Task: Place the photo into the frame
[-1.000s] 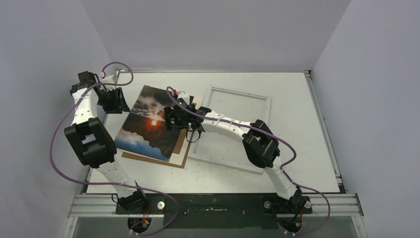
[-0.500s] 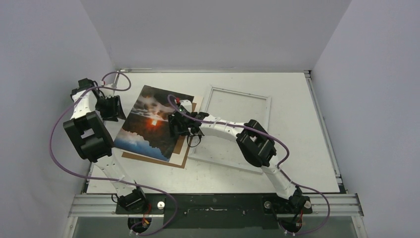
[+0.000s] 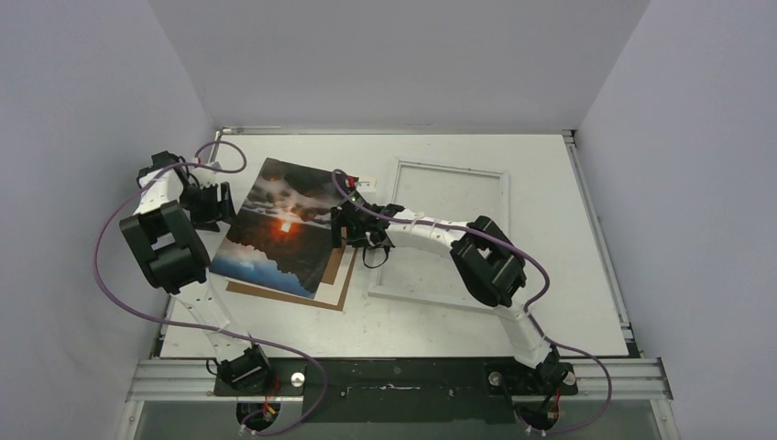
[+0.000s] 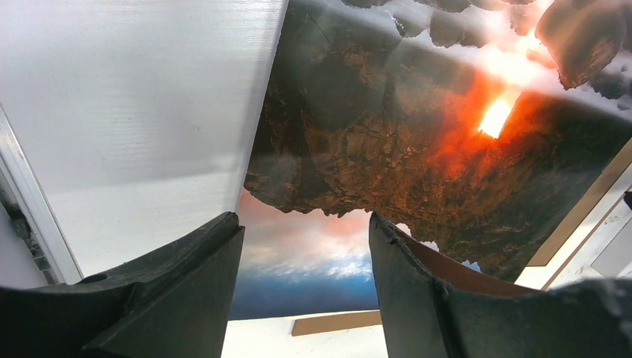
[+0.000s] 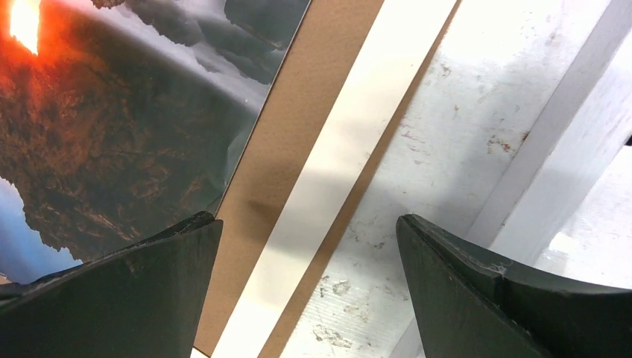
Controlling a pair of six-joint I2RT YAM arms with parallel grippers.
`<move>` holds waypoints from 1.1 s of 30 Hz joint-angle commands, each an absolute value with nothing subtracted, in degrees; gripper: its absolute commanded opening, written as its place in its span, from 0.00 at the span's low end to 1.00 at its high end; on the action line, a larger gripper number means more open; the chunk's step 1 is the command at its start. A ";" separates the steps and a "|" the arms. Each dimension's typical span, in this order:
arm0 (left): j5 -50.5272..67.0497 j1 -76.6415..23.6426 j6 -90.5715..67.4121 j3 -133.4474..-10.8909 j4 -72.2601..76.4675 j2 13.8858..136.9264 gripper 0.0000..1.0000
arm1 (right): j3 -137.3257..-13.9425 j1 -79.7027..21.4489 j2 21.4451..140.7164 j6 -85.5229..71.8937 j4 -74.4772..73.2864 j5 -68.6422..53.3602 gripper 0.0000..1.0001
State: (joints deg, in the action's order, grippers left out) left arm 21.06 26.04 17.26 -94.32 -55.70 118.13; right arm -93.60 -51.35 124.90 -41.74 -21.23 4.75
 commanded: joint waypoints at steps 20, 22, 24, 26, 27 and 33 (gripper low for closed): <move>23.01 25.40 19.31 -88.27 -53.00 117.16 0.45 | -98.95 -49.83 127.07 -50.05 -14.32 -6.73 0.91; 23.23 25.40 19.32 -87.50 -52.87 116.60 0.44 | -97.61 -49.39 127.22 -50.96 -12.91 -7.87 0.91; 23.69 25.40 19.26 -86.75 -52.81 116.01 0.42 | -96.85 -49.02 127.46 -51.38 -12.02 -8.62 0.91; 24.36 25.27 19.04 -86.50 -52.81 115.64 0.41 | -96.46 -48.80 127.78 -51.48 -11.47 -9.23 0.91; 24.80 25.20 18.91 -86.41 -53.01 115.52 0.41 | -96.36 -48.78 127.98 -51.57 -11.18 -9.61 0.91; 26.12 24.48 18.38 -84.88 -53.11 115.12 0.40 | -95.71 -48.78 129.35 -52.71 -9.36 -11.70 0.91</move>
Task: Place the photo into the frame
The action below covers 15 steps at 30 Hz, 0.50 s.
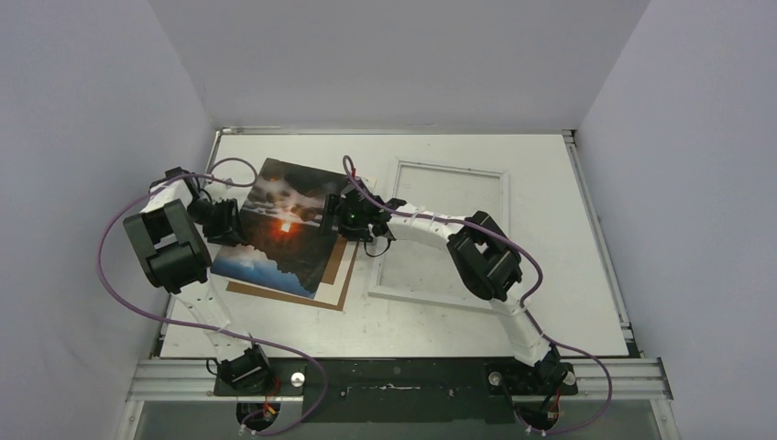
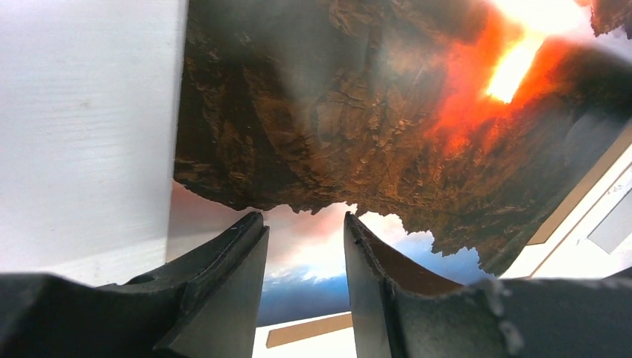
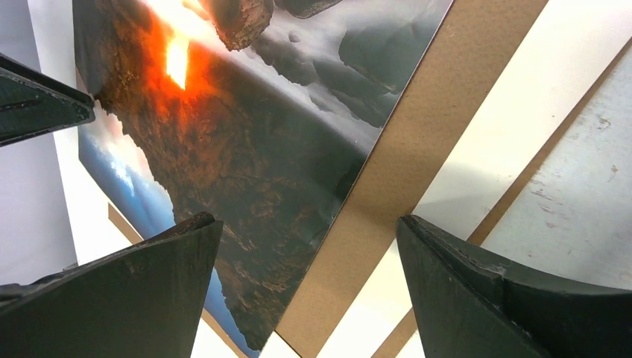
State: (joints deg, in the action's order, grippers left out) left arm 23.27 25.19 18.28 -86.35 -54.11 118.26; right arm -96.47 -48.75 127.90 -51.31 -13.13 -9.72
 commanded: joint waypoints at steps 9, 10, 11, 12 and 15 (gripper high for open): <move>25.56 24.24 17.94 -83.86 -52.46 114.79 0.39 | -96.24 -48.00 127.26 -51.39 -11.89 -9.96 0.92; 25.51 24.23 17.93 -84.04 -52.56 114.66 0.39 | -96.58 -47.99 126.54 -50.74 -13.76 -7.95 0.92; 25.53 24.24 17.84 -84.21 -52.64 114.50 0.39 | -96.62 -47.99 125.88 -50.24 -14.91 -6.63 0.92; 25.67 24.21 17.70 -84.46 -52.80 114.32 0.39 | -96.71 -47.99 125.40 -50.00 -16.18 -5.09 0.92; 26.66 24.22 17.46 -85.78 -53.79 113.39 0.39 | -97.10 -47.99 124.82 -49.53 -19.86 -0.57 0.92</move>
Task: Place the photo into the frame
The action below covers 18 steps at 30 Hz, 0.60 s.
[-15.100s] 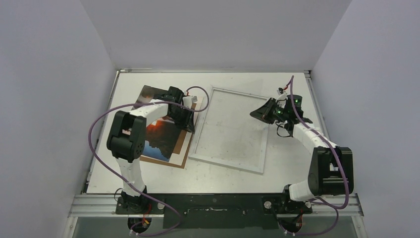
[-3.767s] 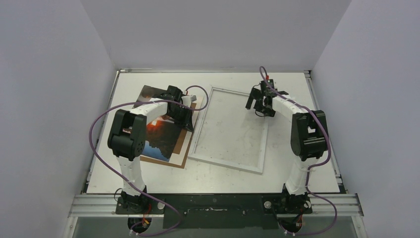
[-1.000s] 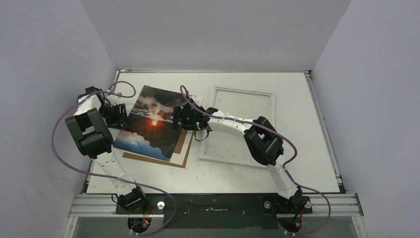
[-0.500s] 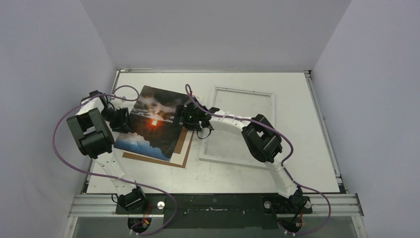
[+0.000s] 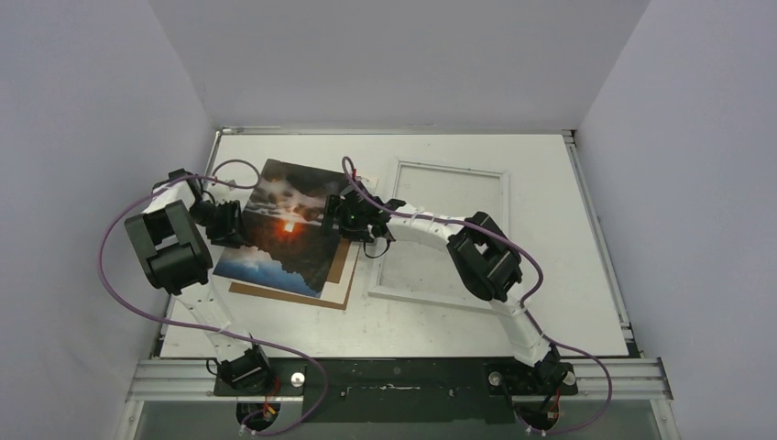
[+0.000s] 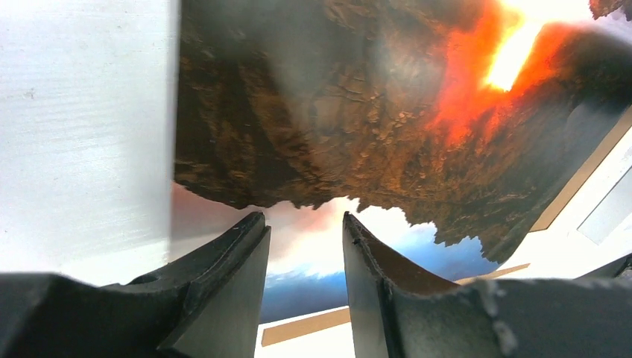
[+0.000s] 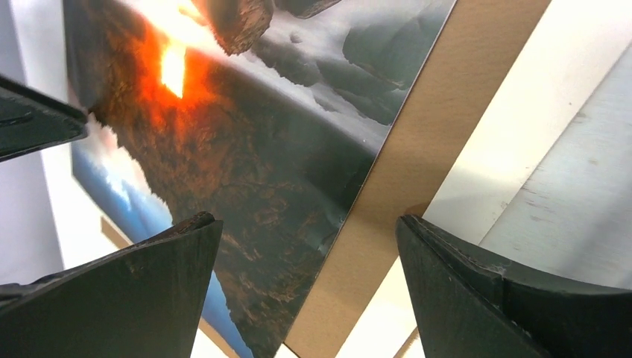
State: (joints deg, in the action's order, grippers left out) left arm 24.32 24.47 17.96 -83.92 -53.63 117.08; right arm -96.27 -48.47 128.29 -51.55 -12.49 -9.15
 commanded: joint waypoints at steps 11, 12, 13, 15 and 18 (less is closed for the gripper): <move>27.41 19.49 15.01 -85.11 -52.47 110.58 0.39 | -99.86 -45.50 124.52 -47.32 -17.40 -3.70 0.92; 26.56 18.68 14.83 -84.54 -51.70 110.68 0.40 | -101.38 -45.15 124.78 -46.83 -18.35 -3.32 0.91; 26.02 17.99 14.63 -83.89 -50.71 110.88 0.40 | -102.72 -44.67 125.13 -46.57 -19.59 -2.27 0.91; 24.97 17.13 14.14 -83.15 -49.28 111.28 0.40 | -105.83 -43.98 125.95 -46.37 -22.64 -0.26 0.91; 23.89 16.79 13.54 -82.43 -47.64 112.16 0.39 | -109.61 -43.07 127.82 -46.18 -25.80 3.27 0.91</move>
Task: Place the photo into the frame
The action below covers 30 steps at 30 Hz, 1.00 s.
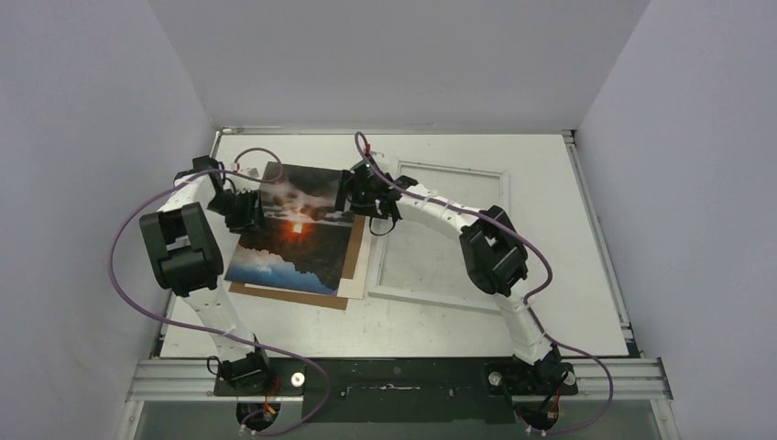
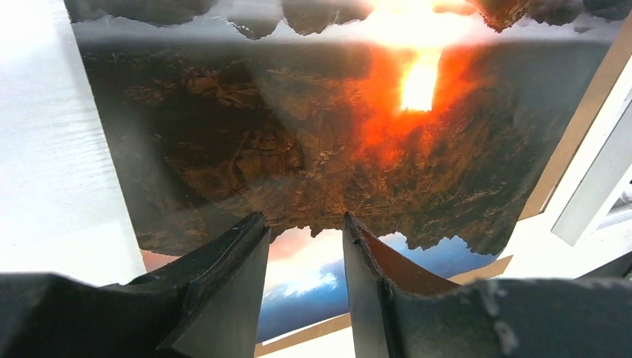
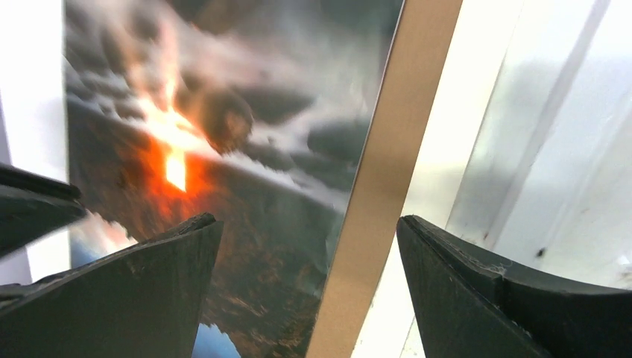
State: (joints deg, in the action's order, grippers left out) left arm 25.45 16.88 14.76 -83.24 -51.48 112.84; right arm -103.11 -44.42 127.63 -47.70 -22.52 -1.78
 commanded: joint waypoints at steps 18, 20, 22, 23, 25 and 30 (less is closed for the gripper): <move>21.71 18.45 14.97 -80.96 -45.20 112.54 0.38 | -114.99 -41.84 134.87 -47.51 -33.19 6.64 0.90; 21.61 18.54 14.99 -80.68 -44.87 112.95 0.37 | -115.36 -41.92 135.43 -47.91 -34.32 7.14 0.90; 21.62 18.54 15.01 -80.34 -44.58 113.31 0.37 | -115.90 -42.01 135.87 -48.20 -36.12 8.30 0.90; 21.68 18.54 14.97 -80.19 -44.38 113.43 0.37 | -115.77 -42.10 135.86 -48.31 -36.74 8.87 0.90; 21.72 18.54 14.92 -79.92 -43.94 113.60 0.37 | -114.59 -42.18 135.23 -48.46 -36.80 9.48 0.90; 21.48 18.54 14.66 -79.46 -43.04 114.41 0.36 | -112.20 -42.74 134.47 -49.45 -36.26 7.91 0.90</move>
State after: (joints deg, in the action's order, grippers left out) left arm 21.26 18.15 14.17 -79.64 -45.54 113.51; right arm -113.43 -42.13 134.96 -48.51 -33.76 6.28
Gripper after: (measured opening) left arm 0.368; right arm 0.901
